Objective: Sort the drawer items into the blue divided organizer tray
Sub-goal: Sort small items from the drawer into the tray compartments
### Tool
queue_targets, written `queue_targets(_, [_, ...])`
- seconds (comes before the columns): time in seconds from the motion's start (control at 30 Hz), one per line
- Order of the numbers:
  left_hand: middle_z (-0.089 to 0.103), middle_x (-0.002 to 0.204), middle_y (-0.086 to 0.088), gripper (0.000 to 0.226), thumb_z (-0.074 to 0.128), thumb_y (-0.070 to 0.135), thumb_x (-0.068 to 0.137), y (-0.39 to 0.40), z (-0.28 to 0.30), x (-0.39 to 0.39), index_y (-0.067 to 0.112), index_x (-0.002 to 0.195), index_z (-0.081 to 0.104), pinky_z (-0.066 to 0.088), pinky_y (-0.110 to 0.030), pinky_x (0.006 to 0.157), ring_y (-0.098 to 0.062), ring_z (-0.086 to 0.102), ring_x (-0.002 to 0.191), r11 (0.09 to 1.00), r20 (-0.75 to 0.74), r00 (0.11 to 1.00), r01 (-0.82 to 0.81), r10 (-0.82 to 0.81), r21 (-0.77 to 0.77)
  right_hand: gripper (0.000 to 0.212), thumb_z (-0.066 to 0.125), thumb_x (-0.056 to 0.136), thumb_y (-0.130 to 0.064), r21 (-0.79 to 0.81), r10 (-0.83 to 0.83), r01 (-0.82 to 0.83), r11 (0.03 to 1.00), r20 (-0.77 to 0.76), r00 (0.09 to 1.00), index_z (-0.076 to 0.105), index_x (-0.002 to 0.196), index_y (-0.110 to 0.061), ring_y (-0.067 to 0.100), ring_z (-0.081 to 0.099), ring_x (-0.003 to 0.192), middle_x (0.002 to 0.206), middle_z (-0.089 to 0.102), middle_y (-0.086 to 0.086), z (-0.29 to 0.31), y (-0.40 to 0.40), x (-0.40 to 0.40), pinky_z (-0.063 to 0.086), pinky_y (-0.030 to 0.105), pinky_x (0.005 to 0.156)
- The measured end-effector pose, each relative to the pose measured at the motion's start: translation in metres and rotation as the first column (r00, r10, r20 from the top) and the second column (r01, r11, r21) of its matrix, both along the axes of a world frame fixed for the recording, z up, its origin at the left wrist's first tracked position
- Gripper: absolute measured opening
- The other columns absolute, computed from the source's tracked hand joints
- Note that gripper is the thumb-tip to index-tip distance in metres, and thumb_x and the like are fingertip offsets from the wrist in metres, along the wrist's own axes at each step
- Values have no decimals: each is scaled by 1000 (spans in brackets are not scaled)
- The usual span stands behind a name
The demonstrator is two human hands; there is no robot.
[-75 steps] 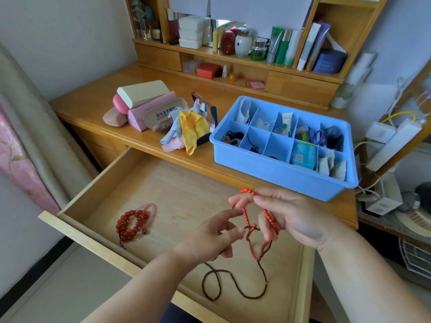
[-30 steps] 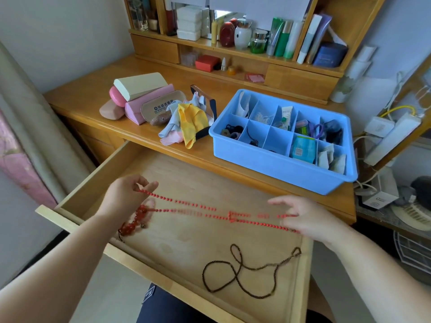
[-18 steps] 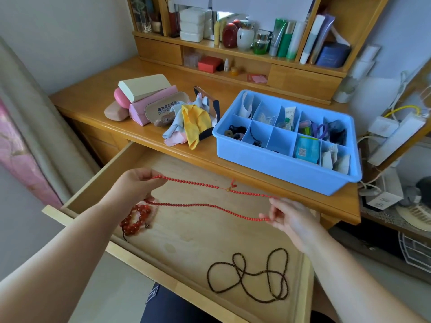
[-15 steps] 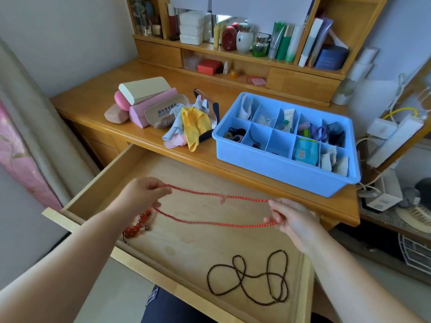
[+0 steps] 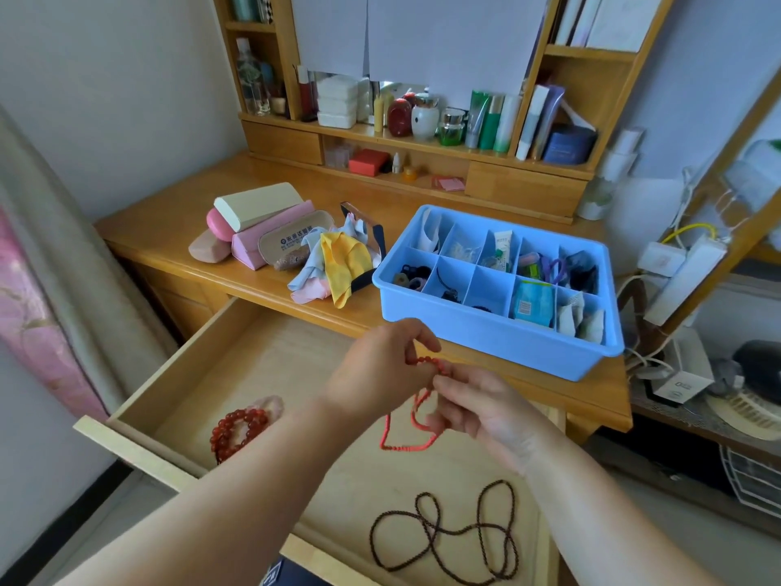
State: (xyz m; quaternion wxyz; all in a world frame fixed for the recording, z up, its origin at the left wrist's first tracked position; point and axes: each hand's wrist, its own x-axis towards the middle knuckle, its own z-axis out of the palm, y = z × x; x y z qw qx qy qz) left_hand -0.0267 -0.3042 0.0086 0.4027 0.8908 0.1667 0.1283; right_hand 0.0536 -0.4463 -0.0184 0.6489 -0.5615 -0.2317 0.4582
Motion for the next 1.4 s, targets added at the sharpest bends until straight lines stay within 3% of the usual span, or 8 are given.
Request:
queue_targets(0.1, [47, 53, 10, 11, 72, 30, 82, 25, -18, 4, 22, 79, 65, 43, -15, 43, -5, 44, 46, 915, -115, 966, -258, 233, -309, 22, 57, 85, -32, -20, -177, 176, 984, -144, 974, 56, 76, -11, 11, 32, 39, 43, 30, -7, 0, -9, 2, 45, 24, 53])
queue_targets(0.33, [35, 39, 3, 31, 58, 33, 93, 45, -79, -38, 12, 71, 52, 61, -38, 61, -10, 43, 34, -192, -291, 745, -219, 600, -957, 27, 52, 89, -32, 46, -281, 366, 929, -554, 784, 56, 68, -15, 6, 24, 32, 42, 32, -7, -3, -35, 23, 40, 22, 44])
queue_targets(0.43, [28, 41, 5, 39, 53, 43, 94, 27, -77, -38, 16, 66, 47, 53, -33, 60, -10, 32, 32, -153, -255, 756, -204, 603, -967, 21, 55, 87, -29, 2, -373, 460, 888, -582, 722, 56, 70, -17, 6, 34, 35, 49, 46, -7, -9, -35, 25, 38, 25, 56])
queue_targets(0.6, [37, 50, 11, 30, 71, 34, 82, -5, -50, -30, 14, 66, 56, 32, -20, 49, -7, 33, 47, 919, 37, 958, -262, 285, -294, 19, 57, 83, -23, 128, -329, 444, 887, -501, 801, 63, 97, -11, 20, 69, 74, 93, 72, 12, -17, -23, 23, 48, 36, 80])
queue_targets(0.67, [41, 47, 12, 38, 73, 47, 75, -19, -36, -25, 25, 59, 46, 28, -16, 47, -5, 38, 48, 994, 94, 994, -63, 55, 87, 29, 55, 87, -32, 138, -244, 293, 946, -290, 925, 63, 104, -11, 24, 68, 90, 103, 71, 14, -17, -18, 19, 48, 36, 83])
queue_targets(0.77, [45, 49, 13, 36, 63, 50, 74, -28, -24, -9, 29, 57, 40, 29, -15, 46, -4, 43, 51, 980, 109, 994, -1, -21, 201, 37, 60, 86, -45, 30, -14, 12, 999, 80, 997, 70, 96, -10, 18, 59, 73, 79, 61, 11, -15, -14, 10, 48, 25, 69])
queue_targets(0.97, [43, 50, 4, 58, 55, 75, 67, 6, -29, -6, 17, 62, 50, 42, -17, 51, -5, 41, 40, 910, -216, 976, -76, -15, -407, 10, 75, 75, -21, 14, 24, -21, 1000, -187, 982, 71, 73, -12, 12, 48, 57, 61, 52, 4, -13, -25, 6, 44, 20, 57])
queue_targets(1.4, [48, 56, -4, 13, 54, 13, 82, 22, -80, -46, 10, 69, 52, 46, -49, 95, -23, 60, 63, -102, -56, 897, -12, 438, -995, 27, 46, 92, -25, 71, -174, 230, 971, -451, 875, 55, 70, -12, 26, 55, 74, 62, 47, 5, -27, -32, 25, 40, 43, 91])
